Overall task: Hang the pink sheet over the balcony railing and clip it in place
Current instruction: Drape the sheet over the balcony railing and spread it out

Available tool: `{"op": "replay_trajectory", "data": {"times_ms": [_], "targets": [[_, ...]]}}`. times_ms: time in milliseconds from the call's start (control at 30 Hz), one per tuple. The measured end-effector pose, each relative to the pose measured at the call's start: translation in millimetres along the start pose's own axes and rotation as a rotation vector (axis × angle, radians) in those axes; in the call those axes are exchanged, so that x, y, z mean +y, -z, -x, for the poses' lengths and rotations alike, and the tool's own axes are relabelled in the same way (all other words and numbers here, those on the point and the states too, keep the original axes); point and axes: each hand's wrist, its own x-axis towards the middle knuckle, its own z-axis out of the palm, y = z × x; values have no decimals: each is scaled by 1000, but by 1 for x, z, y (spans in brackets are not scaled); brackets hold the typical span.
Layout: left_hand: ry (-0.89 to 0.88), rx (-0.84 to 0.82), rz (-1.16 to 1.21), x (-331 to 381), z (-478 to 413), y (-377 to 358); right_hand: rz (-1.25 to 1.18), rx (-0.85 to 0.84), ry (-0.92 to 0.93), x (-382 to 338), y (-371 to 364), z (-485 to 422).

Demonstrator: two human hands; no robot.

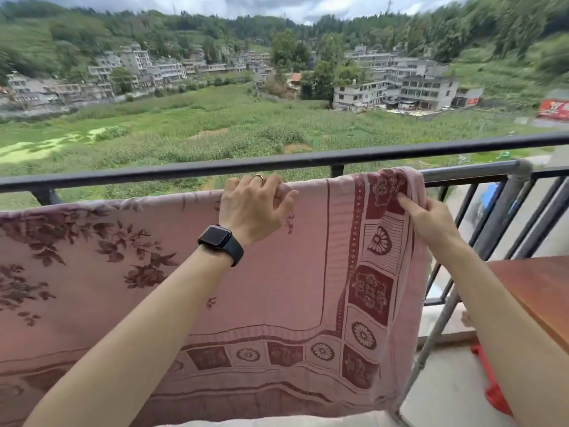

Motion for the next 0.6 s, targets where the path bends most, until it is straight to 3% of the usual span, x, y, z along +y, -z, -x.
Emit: {"op": "replay_trajectory", "data": {"times_ms": [167, 333, 433, 500, 600], "targets": [[-129, -74, 59, 56, -25, -10, 32, 109, 122, -4, 1, 3], [-173, -114, 145, 118, -56, -27, 255, 154, 268, -2, 9, 1], [-142, -74, 198, 140, -65, -35, 353, 252, 340, -4, 33, -7], [-125, -33, 206, 141, -65, -40, 318, 367, 337, -5, 62, -19], [-98, 60, 180, 143, -62, -46, 302, 407, 371, 4, 82, -33]]}}
